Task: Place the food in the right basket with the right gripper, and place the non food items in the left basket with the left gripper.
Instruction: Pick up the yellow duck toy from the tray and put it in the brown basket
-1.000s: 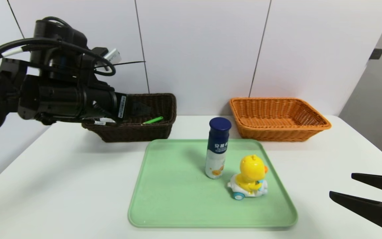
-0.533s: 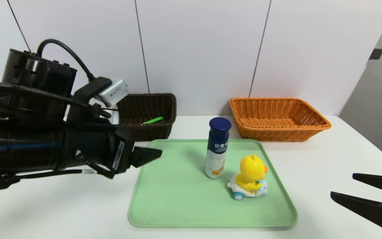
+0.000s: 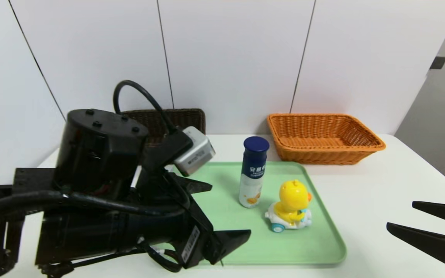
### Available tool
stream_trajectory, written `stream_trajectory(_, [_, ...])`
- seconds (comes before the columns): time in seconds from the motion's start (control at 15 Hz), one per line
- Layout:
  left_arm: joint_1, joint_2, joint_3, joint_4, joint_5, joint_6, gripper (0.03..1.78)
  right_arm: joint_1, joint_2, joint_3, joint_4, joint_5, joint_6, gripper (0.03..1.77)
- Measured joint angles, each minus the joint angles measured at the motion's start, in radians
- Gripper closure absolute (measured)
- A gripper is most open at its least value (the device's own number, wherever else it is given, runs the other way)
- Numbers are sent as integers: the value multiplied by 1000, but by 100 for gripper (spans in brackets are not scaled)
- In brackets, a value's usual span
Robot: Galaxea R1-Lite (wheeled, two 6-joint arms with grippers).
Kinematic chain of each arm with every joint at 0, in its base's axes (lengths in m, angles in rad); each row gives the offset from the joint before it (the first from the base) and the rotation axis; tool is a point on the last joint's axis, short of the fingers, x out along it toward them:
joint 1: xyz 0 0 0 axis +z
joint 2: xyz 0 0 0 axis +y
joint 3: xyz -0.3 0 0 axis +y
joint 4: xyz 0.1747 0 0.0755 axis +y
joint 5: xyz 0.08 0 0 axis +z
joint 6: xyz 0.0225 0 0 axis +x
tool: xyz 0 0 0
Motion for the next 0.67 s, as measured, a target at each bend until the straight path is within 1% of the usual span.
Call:
stream_trajectory(0.07, [-20,22,4,-26,-7,12,12,0,0,0,1,0,0,10])
stream_trajectory(0.13, [-34,45,7,-53,-35,30,12,0,0,0,1,-1,0,10])
stream_trajectory(0.2, [-40,63,7,-72,-84,41,12,-1,0,3,2,-2,0,10])
stream_trajectory(0.33, [-46,100,8,-98,-203,63,12,-1,-1,5,4,-4,1,10])
stream_trajectory(0.4, [-47,121,8,-114,-232,81,12,-2,-3,7,5,-5,1,10])
stream_trajectory(0.67, [-48,219,3,-238,-262,131,12,-18,-17,18,11,-4,0,10])
